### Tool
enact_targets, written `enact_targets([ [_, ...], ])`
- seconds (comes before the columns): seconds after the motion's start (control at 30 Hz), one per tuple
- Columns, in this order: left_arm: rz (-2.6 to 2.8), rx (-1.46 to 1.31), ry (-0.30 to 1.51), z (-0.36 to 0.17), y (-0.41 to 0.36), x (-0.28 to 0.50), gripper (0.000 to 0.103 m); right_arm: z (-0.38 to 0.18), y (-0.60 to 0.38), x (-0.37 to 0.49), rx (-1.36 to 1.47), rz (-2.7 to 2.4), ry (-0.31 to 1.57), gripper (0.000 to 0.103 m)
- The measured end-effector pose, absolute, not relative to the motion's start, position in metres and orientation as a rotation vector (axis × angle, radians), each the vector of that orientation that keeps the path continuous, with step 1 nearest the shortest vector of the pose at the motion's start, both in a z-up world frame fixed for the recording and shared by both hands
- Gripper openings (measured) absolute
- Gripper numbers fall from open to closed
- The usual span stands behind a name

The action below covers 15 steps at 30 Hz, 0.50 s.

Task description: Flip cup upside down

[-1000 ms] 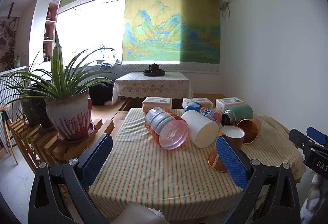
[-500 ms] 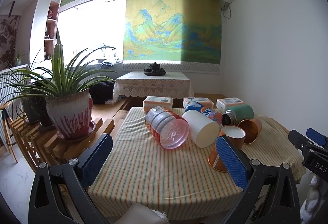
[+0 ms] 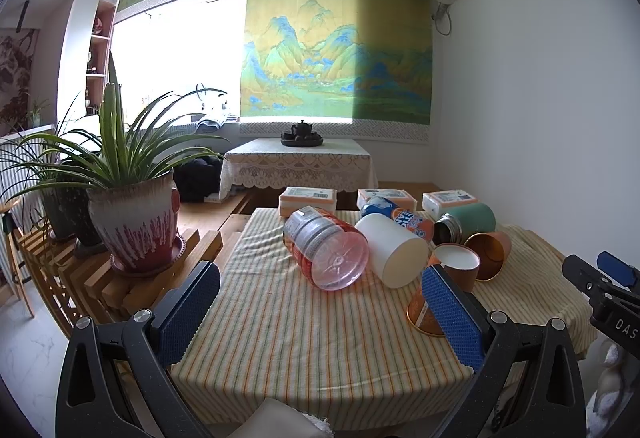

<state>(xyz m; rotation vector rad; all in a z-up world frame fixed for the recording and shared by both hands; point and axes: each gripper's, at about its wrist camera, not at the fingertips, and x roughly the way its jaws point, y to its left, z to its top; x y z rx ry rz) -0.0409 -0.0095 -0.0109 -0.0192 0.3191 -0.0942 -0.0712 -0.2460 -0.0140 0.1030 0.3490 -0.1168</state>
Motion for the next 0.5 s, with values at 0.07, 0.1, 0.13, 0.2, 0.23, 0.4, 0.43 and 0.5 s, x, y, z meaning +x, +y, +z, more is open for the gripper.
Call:
enact_targets([
  [0.07, -0.094, -0.02, 0.32, -0.0114, -0.0097, -0.0401, 0.102, -0.0144, -0.2455, -0.0708, 0.101, -0.116, 0.351, 0.08],
  [0.1, -0.094, -0.02, 0.32, -0.0115, -0.0098, -0.04, 0.102, -0.0144, -0.2457, -0.0713, 0.102, -0.116, 0.351, 0.08],
  [0.13, -0.095, -0.02, 0.32, -0.0114, -0.0096, -0.04, 0.102, -0.0148, -0.2459, -0.0711, 0.103, -0.116, 0.351, 0.08],
  [0.2, -0.095, -0.02, 0.321, -0.0113, -0.0096, -0.04, 0.102, -0.0154, -0.2461, -0.0709, 0.104, -0.113, 0.355, 0.08],
  [0.23, -0.095, -0.019, 0.322, -0.0116, -0.01, -0.0397, 0.102, -0.0156, -0.246, -0.0707, 0.103, -0.113, 0.356, 0.08],
  [0.4, -0.096, -0.021, 0.323, -0.0127, -0.0103, -0.0385, 0.102, -0.0163, -0.2454, -0.0696, 0.099, -0.114, 0.361, 0.08],
  [0.43, -0.095, -0.022, 0.323, -0.0128, -0.0102, -0.0383, 0.102, -0.0165, -0.2455, -0.0695, 0.099, -0.114, 0.362, 0.08],
  [0.5, -0.099, -0.017, 0.323, -0.0136, -0.0112, -0.0382, 0.102, -0.0167, -0.2454, -0.0694, 0.1, -0.115, 0.361, 0.08],
])
